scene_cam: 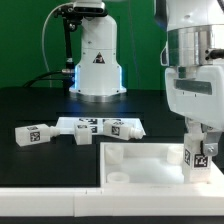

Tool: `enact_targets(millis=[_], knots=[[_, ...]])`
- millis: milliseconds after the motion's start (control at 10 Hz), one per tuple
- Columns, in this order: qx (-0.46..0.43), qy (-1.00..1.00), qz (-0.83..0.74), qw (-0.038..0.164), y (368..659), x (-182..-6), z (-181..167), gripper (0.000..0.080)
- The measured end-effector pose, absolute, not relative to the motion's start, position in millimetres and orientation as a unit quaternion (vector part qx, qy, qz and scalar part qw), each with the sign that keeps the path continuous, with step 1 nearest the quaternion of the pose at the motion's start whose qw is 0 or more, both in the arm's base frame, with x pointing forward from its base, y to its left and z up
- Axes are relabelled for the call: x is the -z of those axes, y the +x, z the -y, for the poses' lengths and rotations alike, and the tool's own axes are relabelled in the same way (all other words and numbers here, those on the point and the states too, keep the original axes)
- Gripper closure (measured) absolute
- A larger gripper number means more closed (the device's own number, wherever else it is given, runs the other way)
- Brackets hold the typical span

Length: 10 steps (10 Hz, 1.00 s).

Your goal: Assemble square table

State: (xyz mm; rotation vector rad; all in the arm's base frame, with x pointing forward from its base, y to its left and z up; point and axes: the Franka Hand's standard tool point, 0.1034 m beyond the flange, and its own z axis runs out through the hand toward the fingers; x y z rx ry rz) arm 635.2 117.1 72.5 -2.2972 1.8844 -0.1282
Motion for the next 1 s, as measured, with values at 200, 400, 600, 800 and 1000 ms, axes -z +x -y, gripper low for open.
enact_targets(millis=[200, 400, 600, 800, 1000], knots=[[0.056, -0.873, -0.480, 0.067, 635.6, -73.6, -120.1, 0.0262], [0.060, -0.915, -0.396, 0.057, 636.9, -75.2, -120.6, 0.0185], [0.064, -0.940, -0.331, 0.052, 637.0, -75.1, -119.5, 0.0157], [0.075, -0.982, -0.172, 0.025, 639.1, -78.1, -117.6, 0.0151], [0.063, -0.998, -0.010, 0.005, 636.9, -77.0, -114.1, 0.0150]])
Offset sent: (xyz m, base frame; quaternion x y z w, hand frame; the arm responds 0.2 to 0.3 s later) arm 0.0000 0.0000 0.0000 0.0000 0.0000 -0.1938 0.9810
